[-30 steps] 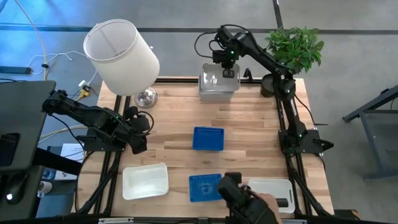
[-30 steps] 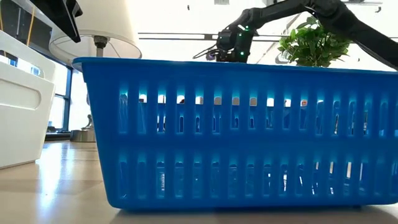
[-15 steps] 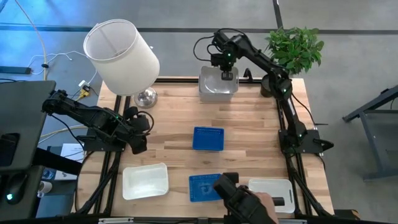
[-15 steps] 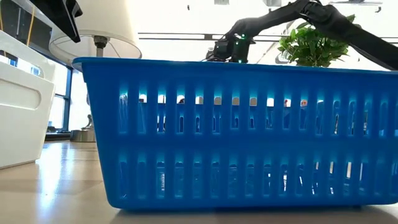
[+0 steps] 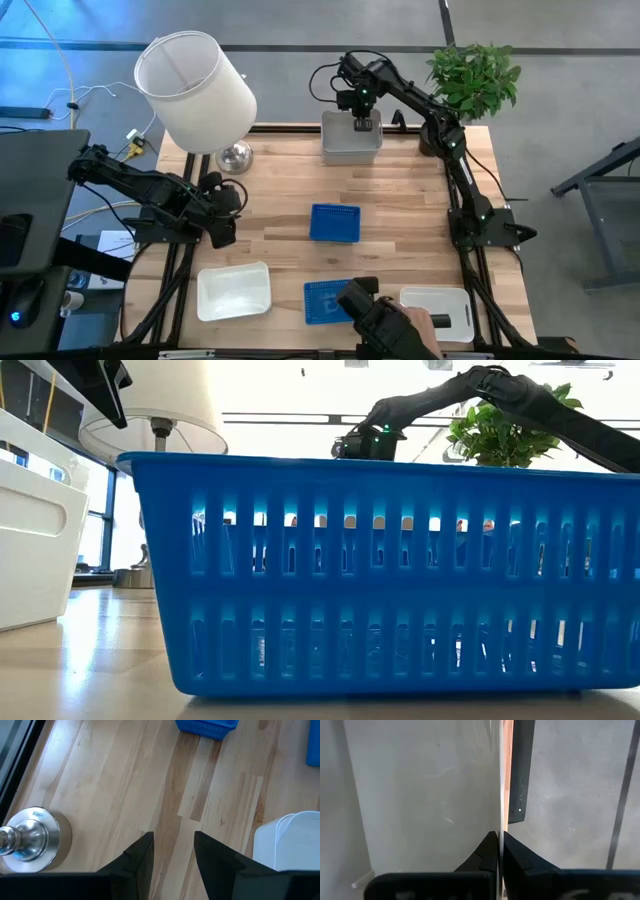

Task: Stack baskets by color
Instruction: Stack the bottom gray bin on the gray bin

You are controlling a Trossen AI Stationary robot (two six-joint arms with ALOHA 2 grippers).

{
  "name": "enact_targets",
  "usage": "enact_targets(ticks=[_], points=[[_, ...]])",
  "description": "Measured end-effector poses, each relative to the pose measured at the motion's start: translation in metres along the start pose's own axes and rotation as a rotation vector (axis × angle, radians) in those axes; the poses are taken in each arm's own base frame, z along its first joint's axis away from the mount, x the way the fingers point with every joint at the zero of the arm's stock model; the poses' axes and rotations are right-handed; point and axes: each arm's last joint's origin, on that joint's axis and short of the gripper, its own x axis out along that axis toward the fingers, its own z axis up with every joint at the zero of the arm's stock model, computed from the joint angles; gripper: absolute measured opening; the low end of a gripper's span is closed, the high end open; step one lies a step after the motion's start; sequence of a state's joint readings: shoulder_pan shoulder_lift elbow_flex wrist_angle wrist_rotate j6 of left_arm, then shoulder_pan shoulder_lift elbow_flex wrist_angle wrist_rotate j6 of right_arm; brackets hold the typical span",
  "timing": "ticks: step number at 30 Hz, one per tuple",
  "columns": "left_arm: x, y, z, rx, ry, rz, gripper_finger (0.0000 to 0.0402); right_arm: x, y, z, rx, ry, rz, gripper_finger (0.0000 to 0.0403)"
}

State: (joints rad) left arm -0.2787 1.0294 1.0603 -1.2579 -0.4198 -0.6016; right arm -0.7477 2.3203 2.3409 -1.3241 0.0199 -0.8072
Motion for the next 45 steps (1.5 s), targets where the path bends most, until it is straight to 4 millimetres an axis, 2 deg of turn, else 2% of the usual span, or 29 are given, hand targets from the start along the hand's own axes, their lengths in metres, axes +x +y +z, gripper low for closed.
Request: enact_targets(ticks=[5, 13, 18, 21, 24, 40, 45], points=[[0.0, 0.0, 0.0, -0.011, 0.0, 0.0, 0.0126, 0.0, 0.004, 0.006, -0.012, 0.015, -0.032, 0.0016], [0.0, 0.0, 0.0, -0.016, 0.0, 0.0, 0.0126, -0.002, 0.011, 0.01, 0.012, 0.058, -0.056, 0.0096], [0.0, 0.0, 0.0, -0.016, 0.0, 0.0, 0.0126, -0.022, 0.019, 0.012, 0.041, 0.054, -0.089, 0.0125], [0.0, 0.0, 0.0, -0.015, 0.0, 0.0, 0.0126, -0.033, 0.02, 0.013, 0.051, -0.003, -0.08, 0.0128], [0.0, 0.0, 0.0, -0.015, 0.0, 0.0, 0.0126, -0.035, 0.017, 0.013, 0.055, -0.02, -0.111, 0.0128], [0.0, 0.0, 0.0, -0.015, -0.001, 0.002, 0.0126, -0.026, 0.001, 0.003, 0.088, -0.072, -0.064, 0.0128], [0.0, 0.0, 0.0, -0.014, -0.001, 0.002, 0.0126, -0.012, -0.001, 0.003, 0.109, -0.054, -0.042, 0.0128]])
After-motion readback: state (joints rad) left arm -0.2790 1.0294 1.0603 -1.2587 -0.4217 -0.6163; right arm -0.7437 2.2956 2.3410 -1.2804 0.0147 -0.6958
